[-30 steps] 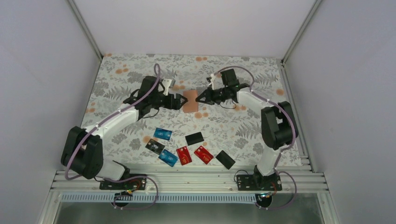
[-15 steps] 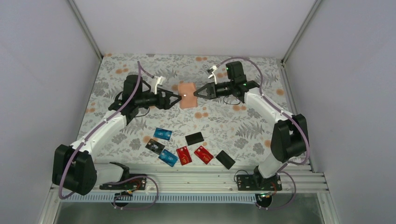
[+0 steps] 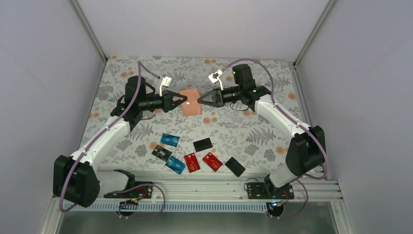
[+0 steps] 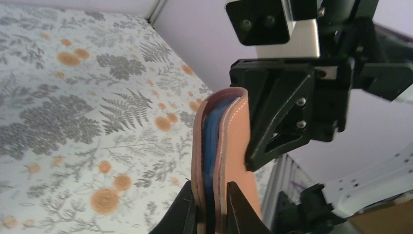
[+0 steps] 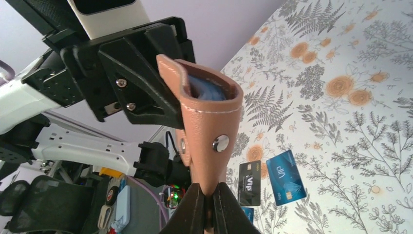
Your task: Put the credit cards into the card holder
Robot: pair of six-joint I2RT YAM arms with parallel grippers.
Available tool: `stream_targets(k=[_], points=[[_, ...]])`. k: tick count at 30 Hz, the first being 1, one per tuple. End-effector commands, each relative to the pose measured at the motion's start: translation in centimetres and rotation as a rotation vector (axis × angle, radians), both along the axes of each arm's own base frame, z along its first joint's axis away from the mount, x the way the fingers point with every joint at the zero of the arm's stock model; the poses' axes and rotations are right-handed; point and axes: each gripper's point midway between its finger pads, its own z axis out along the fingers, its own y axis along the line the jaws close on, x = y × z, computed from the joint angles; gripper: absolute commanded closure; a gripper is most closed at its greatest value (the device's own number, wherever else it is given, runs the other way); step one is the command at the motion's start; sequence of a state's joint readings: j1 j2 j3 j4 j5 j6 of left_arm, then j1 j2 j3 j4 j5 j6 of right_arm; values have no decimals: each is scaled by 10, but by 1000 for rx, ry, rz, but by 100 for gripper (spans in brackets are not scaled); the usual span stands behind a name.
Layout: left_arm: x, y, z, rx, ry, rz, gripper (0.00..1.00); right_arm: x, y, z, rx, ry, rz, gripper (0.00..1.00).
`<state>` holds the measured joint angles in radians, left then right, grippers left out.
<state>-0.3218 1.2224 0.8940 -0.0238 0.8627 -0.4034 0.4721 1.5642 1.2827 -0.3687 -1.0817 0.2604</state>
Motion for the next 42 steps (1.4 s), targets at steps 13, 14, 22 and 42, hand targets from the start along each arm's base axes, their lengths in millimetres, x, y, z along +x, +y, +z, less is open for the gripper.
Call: stream_targets(k=[13,14,22,42], points=[[-26,-7,78,-85,-133,-123,98,-14,-7,26,11,-114,-42,11],[-26,-8,81,-88,-133,-132,98,-17,-7,27,21,-113,-26,12],[-35,-19,98,-116,-137,-191,98,-43,-8,50,128,-139,82,21],[-8,-11,79,13,-128,-4,40,-29,-11,59,68,-145,-29,96]])
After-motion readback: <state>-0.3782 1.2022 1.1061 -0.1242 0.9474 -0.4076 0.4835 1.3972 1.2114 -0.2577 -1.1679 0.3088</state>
